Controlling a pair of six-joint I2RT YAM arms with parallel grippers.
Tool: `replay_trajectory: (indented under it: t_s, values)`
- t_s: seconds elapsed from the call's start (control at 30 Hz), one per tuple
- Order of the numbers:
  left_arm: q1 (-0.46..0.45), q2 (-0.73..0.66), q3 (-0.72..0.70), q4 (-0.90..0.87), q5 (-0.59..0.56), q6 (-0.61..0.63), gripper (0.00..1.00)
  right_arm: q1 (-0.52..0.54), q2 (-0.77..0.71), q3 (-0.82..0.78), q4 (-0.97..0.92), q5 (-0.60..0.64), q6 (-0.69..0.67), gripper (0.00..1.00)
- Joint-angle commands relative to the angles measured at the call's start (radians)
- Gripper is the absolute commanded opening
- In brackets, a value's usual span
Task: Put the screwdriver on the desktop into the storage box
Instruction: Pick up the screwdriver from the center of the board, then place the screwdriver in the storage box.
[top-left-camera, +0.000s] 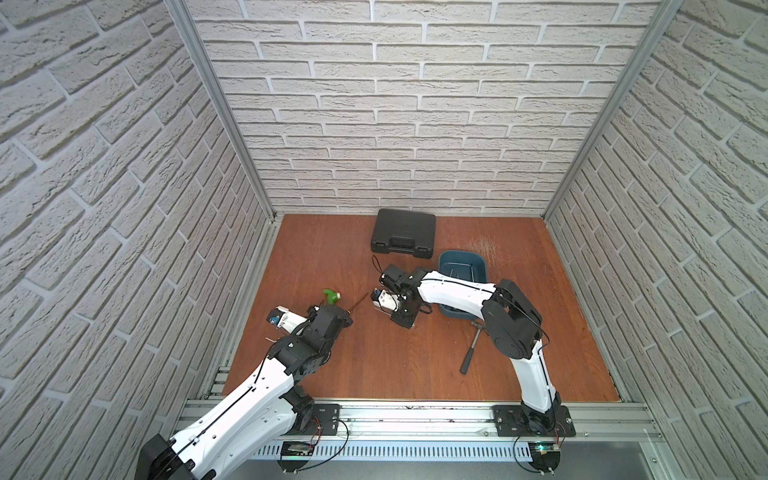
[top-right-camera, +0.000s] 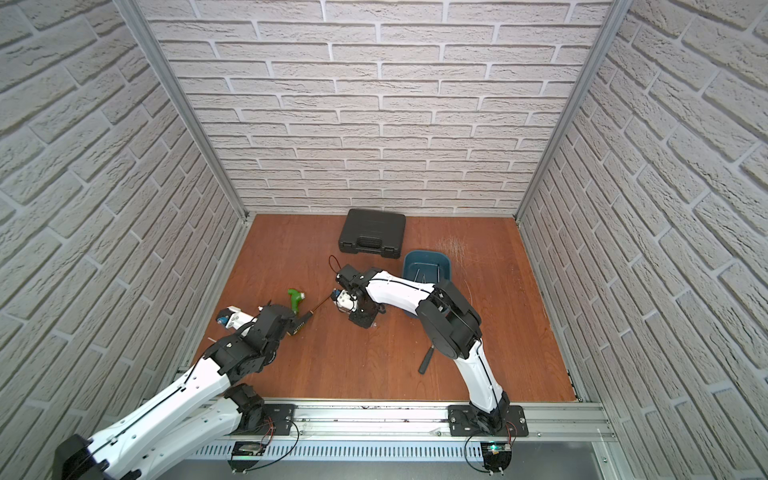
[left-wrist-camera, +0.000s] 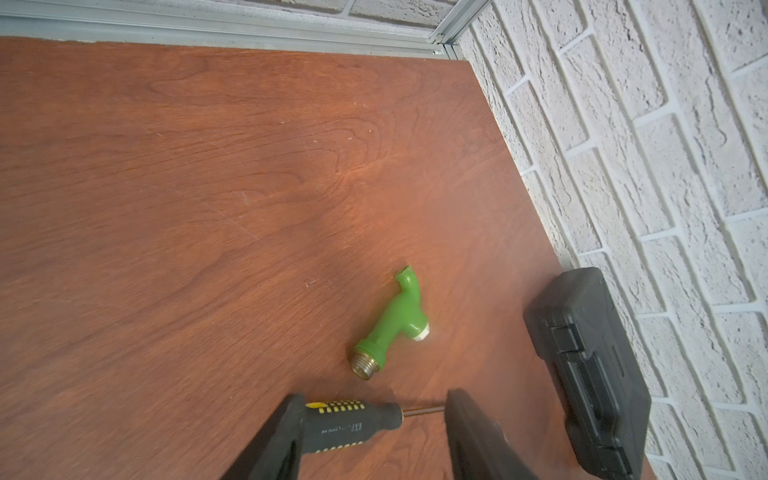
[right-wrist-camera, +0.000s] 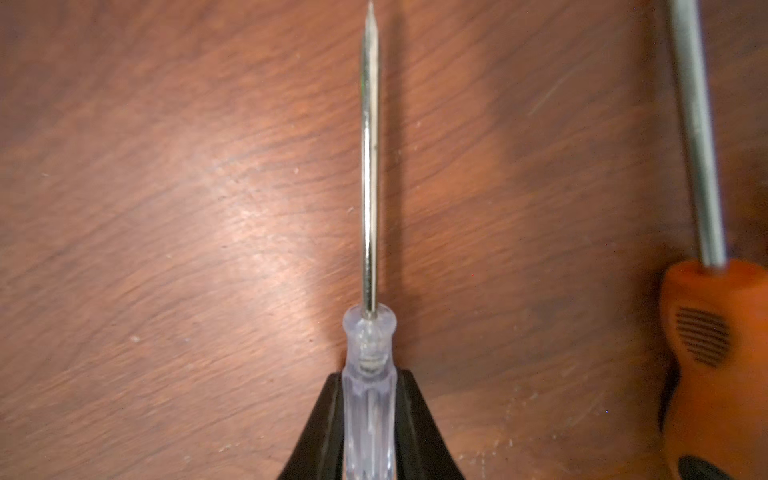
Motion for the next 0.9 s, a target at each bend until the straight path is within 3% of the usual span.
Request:
replay_trajectory:
  t_s: [0.0,0.23,0.57,0.7,0.87]
  values:
    - [0.005,0.007,-0.001,-0.017,-0.019,0.002,0.58,0.007,-0.141,-0.017,0.036,-0.052,0.077,0.02]
    - [0.006,0.025,0.030,-0.037,-0.028,0.047,0.58,-0.012,-0.282,-0.064,0.056,0.030,0.196,0.02]
    - [0.007,0.069,0.062,-0.040,-0.024,0.088,0.58,-0.168,-0.444,-0.200,0.025,0.267,0.677,0.02]
    - [0.006,0.068,0.060,-0.040,-0.023,0.089,0.58,-0.275,-0.459,-0.260,0.007,0.245,0.818,0.02]
    - [0.008,0.062,0.057,-0.039,-0.023,0.090,0.58,-0.342,-0.443,-0.281,0.004,0.216,0.876,0.02]
